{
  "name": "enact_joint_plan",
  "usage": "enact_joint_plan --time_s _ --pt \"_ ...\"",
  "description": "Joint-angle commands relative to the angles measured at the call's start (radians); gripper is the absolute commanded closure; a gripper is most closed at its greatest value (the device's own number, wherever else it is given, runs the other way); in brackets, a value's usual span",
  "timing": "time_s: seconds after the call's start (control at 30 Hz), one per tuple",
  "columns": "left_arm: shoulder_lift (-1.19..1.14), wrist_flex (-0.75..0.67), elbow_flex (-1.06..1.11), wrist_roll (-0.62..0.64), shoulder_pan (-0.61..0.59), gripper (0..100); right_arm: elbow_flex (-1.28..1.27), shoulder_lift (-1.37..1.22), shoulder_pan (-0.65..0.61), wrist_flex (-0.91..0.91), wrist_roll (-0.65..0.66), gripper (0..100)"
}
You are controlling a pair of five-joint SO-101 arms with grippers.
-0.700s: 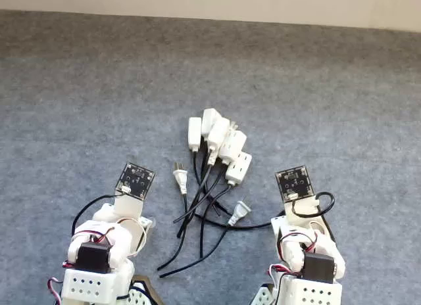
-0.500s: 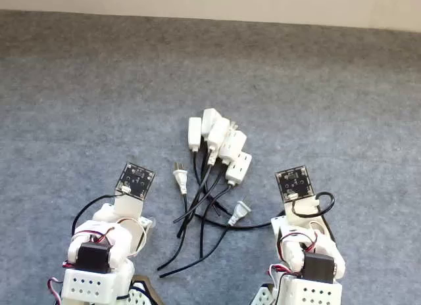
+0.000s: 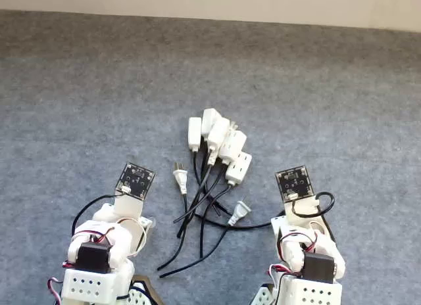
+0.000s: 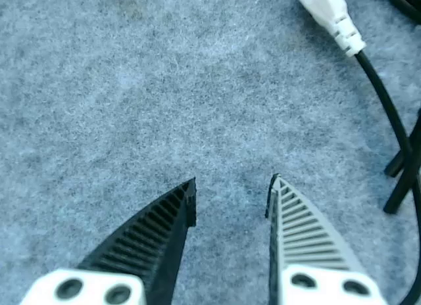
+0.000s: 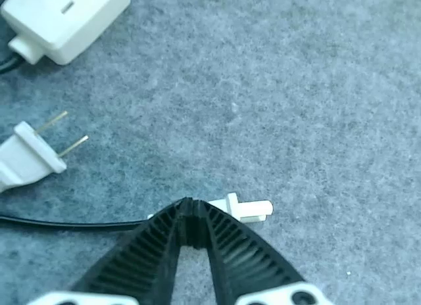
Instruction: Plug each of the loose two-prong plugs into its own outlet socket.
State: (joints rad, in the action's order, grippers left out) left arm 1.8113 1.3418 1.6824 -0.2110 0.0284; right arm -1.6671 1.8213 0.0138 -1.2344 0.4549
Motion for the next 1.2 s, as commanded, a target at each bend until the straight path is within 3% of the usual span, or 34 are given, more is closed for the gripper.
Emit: enact_joint_plan --time_s 0.0,0.43,0.63,0.77,1.0,1.17 --pt "0.004 -0.003 0.013 0.006 0.001 80 -0.139 0.008 -0.008 -0.036 0.008 99.2" --pt "0.004 -0.084 0.013 0.005 -0.005 80 -0.137 0.01 -0.013 -0.035 0.009 99.2" --pt "0.002 -0.402 0.013 0.005 -0.013 80 -0.137 0.01 -0.013 0.008 0.02 99.2" --pt "0.002 -0.525 0.013 0.005 -0.021 80 -0.139 0.01 -0.004 0.107 0.152 99.2" --pt "-0.001 -0.508 -0.073 -0.02 -0.134 80 -0.088 -0.001 0.027 0.137 0.011 97.0" --pt "-0.001 -0.269 -0.254 -0.048 -0.117 80 0.016 -0.001 0.076 0.047 -0.057 92.9"
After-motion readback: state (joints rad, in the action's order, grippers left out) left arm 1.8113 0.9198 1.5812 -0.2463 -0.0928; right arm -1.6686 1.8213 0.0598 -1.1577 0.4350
